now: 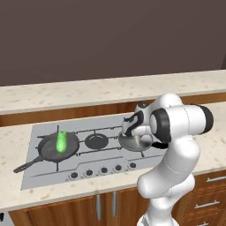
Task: Place both pans onto different burners. Then place the corn and the fish on different pans.
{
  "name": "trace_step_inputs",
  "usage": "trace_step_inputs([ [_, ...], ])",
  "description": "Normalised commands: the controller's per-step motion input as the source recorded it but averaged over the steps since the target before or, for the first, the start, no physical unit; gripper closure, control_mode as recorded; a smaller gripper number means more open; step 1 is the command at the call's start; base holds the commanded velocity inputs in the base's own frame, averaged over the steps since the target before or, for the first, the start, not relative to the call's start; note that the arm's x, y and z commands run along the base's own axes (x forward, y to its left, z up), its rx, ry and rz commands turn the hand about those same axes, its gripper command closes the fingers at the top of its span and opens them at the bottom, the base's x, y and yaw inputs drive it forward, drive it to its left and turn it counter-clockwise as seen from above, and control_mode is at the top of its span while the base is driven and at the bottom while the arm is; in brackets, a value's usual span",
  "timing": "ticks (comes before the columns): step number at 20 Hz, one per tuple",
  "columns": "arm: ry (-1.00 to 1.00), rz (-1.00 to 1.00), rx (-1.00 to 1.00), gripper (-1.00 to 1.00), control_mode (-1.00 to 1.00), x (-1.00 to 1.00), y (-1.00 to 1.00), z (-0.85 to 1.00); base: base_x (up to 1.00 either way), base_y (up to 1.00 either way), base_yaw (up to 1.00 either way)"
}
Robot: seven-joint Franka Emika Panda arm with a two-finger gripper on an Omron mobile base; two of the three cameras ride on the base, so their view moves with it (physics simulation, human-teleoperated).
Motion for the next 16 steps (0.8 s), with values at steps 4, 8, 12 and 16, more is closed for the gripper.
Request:
trace_step_inputs([
  [4, 0.00, 0.00, 0.00, 1.00, -1.00, 0.09, 0.00, -0.17, 0.00, 0.00, 0.00],
  [8, 0.00, 0.00, 0.00, -1.00, -1.00, 0.06, 0.00, -0.07, 0.00, 0.00, 0.00],
  [12, 0.00, 0.00, 0.00, -1.00, -1.00, 0.02, 0.00, 0.00, 0.00, 0.00, 0.00],
  [16, 0.00, 0.00, 0.00, -1.00, -1.00, -0.03, 0.00, 0.41, 0.00, 0.00, 0.00],
])
